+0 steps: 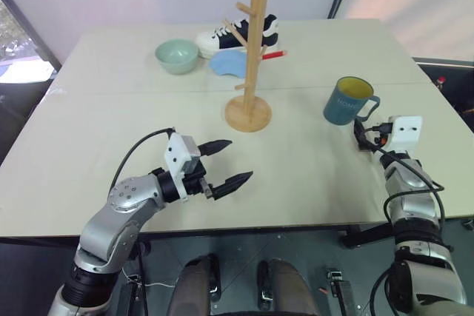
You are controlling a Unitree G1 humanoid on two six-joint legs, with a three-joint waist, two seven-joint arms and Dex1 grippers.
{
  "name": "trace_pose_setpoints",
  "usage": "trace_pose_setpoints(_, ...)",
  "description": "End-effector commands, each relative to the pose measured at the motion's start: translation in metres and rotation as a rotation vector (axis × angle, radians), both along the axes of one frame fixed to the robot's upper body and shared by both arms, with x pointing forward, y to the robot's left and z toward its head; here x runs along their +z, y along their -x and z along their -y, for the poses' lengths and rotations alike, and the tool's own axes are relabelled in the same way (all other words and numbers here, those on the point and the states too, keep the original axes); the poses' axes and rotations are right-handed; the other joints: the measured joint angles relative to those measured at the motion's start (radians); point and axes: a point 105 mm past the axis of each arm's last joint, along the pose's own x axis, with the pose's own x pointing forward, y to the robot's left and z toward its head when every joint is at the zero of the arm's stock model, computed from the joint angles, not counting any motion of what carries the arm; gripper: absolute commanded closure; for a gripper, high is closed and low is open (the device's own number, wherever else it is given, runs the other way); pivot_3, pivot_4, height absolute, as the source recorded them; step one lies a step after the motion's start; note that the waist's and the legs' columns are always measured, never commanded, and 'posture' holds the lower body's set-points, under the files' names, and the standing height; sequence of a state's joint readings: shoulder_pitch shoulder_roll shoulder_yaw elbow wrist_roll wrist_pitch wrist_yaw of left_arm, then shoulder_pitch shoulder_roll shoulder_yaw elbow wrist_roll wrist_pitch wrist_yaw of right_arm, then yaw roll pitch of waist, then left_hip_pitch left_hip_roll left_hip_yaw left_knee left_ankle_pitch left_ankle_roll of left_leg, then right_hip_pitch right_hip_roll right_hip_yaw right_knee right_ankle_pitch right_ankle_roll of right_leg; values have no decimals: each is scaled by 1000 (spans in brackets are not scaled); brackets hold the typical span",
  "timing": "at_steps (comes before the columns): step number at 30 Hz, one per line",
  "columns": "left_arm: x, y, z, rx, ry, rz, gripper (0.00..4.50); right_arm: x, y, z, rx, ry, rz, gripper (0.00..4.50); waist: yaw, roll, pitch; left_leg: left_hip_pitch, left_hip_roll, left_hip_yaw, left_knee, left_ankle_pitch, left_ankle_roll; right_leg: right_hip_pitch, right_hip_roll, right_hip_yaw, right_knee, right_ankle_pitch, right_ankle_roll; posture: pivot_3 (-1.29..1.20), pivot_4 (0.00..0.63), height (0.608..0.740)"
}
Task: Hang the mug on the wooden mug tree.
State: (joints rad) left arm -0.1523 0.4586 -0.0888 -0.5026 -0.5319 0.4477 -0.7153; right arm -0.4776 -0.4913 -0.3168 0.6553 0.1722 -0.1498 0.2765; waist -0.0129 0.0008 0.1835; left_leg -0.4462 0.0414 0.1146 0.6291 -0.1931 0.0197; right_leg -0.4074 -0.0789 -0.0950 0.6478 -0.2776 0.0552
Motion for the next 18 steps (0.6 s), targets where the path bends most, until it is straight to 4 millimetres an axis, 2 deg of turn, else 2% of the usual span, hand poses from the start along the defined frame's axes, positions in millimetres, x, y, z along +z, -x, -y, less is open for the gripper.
trace_pose_setpoints(1,12,5,1,-15,9,50,0,15,-7,6,-34,17,44,33,0,0,0,0,0,0,0,0,0,0,0,0,0,0,0,0,150,730)
trace_pose_setpoints(7,13,5,1,-10,6,55,0,14,-14,13,-69,16,31,33,-1,0,0,1,0,0,1,0,0,1,0,0,1,0,0,0,150,730)
trace_pose_setpoints(18,12,3,1,-4,1,58,0,13,-26,12,-68,-12,12,33,-2,0,0,2,0,0,1,0,0,1,0,0,1,0,0,0,150,730)
